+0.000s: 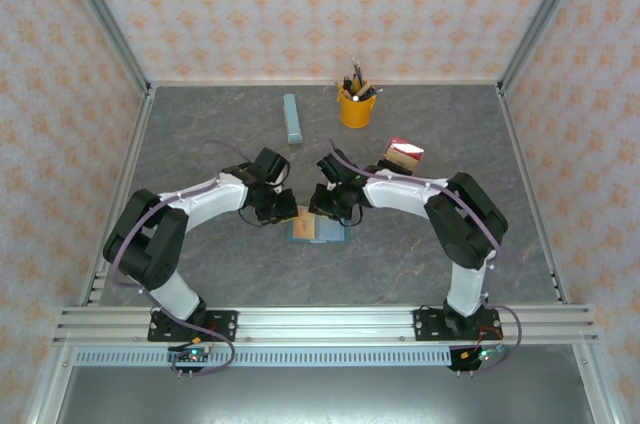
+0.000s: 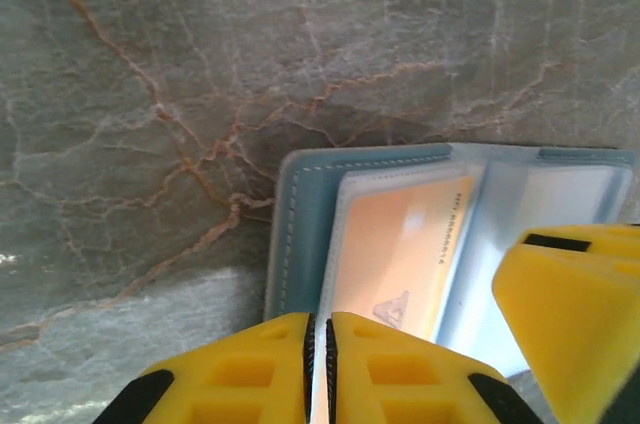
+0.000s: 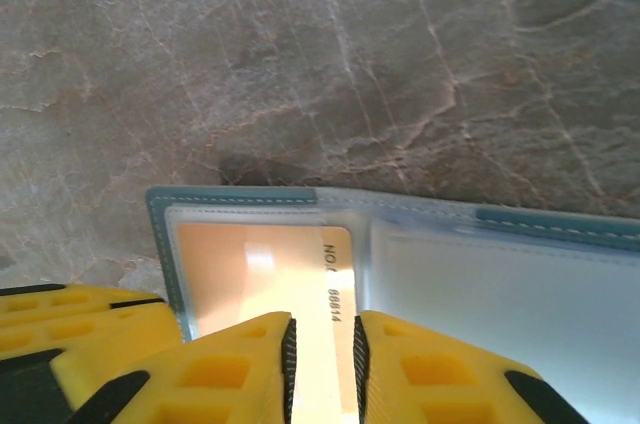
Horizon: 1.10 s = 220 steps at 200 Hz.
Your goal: Take the credit cards out of the card holder
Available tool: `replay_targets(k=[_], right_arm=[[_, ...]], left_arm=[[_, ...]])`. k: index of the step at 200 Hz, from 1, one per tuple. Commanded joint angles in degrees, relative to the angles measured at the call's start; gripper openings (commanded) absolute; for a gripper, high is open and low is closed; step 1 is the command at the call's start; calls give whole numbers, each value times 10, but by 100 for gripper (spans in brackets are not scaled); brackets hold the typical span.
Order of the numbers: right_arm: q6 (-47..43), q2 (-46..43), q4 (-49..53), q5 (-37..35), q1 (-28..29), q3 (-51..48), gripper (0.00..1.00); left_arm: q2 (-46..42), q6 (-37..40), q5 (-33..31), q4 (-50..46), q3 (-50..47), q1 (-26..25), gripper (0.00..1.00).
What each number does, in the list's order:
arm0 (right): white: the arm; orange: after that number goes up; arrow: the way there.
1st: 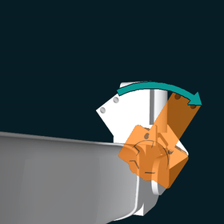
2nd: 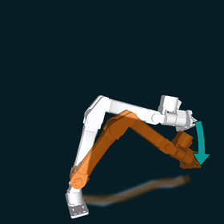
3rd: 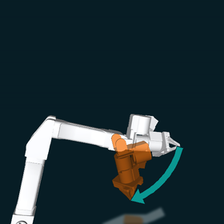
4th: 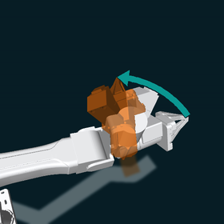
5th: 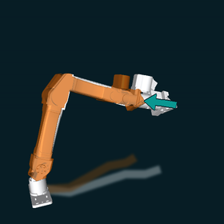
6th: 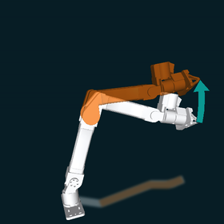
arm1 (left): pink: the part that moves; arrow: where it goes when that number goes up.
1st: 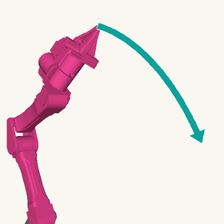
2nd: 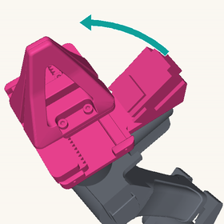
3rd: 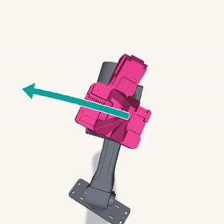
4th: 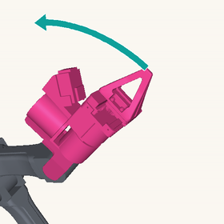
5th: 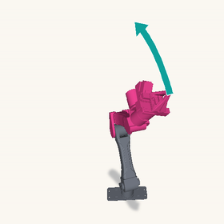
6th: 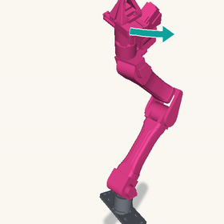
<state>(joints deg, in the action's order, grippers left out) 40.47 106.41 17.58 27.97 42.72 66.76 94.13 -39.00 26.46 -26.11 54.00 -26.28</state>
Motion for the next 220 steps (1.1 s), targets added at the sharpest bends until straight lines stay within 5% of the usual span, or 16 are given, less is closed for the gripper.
replay_targets(k=[1, 158, 220], right_arm=[[-6, 17, 19, 8, 1, 18, 24], [-39, 63, 69, 8, 1, 38, 21], [-46, 69, 76, 6, 1, 41, 21]], left_arm=[[11, 11, -30, -4, 10, -5, 13], [46, 15, -35, -1, -4, -5, 0], [-26, 19, -44, -20, 6, -5, 0]])
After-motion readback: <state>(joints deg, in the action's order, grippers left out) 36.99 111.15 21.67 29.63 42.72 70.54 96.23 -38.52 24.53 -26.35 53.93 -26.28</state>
